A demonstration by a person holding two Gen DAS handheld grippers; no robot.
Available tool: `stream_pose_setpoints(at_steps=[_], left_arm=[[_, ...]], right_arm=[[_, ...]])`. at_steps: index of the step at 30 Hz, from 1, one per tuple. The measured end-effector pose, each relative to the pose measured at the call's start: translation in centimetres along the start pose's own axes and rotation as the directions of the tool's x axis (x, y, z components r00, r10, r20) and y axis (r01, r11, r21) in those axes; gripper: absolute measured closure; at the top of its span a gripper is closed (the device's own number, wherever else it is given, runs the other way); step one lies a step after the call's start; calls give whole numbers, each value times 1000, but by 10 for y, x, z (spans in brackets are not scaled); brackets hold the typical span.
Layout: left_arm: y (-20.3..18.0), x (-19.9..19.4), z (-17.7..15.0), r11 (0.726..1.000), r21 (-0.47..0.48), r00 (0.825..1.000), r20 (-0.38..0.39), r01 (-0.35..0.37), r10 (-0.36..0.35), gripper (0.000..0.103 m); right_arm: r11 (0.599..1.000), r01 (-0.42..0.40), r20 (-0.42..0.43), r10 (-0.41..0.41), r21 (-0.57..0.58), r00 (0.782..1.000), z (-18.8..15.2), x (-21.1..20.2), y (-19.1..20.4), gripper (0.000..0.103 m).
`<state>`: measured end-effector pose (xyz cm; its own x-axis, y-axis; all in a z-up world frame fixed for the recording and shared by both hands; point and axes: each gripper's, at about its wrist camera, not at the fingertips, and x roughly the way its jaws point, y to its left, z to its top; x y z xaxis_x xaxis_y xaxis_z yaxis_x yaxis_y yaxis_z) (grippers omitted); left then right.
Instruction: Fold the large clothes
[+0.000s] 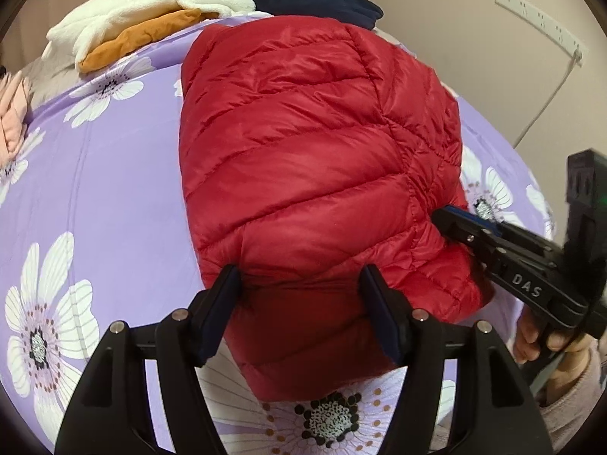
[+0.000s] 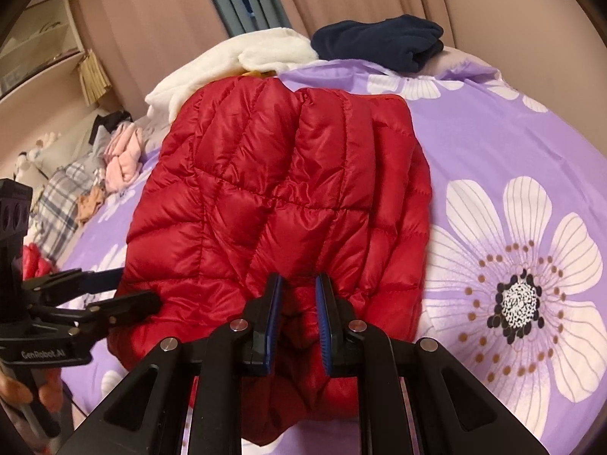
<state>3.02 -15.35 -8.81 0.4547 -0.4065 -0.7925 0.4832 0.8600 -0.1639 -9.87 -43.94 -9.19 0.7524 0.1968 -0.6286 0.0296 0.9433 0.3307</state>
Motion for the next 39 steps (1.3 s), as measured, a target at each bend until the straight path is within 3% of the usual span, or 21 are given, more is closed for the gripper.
stream_pose_setpoints(at_steps=[4,9,15,19,21,23,30,35,39], left_arm=[[16,-14,0,994,-86,998,20,68,-66,38],[32,-20,3,983,-166,996,49,83,-76,36],[60,-7,12,944,-293,988,51,152,-143,35],[70,4,21,920,-350,984,53,176,-168,27],[72,9,26,917,-359,984,50,177,-171,25],[73,13,30,913,-367,984,46,178,-173,25],[75,21,38,912,-366,982,37,183,-183,17],[77,27,39,909,-371,981,30,191,-193,12],[77,31,40,909,-369,980,24,192,-197,8]], right_arm=[[1000,-19,-2,19,25,1000,-1,-2,-6,88],[998,-37,-7,38,57,999,-2,-5,-8,88],[989,-81,-5,82,121,997,-4,-8,-17,87],[991,-66,7,66,115,998,-3,-10,-18,86],[993,-40,19,39,110,999,-1,-12,-19,78],[994,8,39,-13,111,999,1,-14,-19,46],[972,-67,49,57,226,997,13,-1,-43,37],[953,-55,33,48,296,998,18,12,-53,18],[921,-98,9,102,378,995,14,23,-66,12]])
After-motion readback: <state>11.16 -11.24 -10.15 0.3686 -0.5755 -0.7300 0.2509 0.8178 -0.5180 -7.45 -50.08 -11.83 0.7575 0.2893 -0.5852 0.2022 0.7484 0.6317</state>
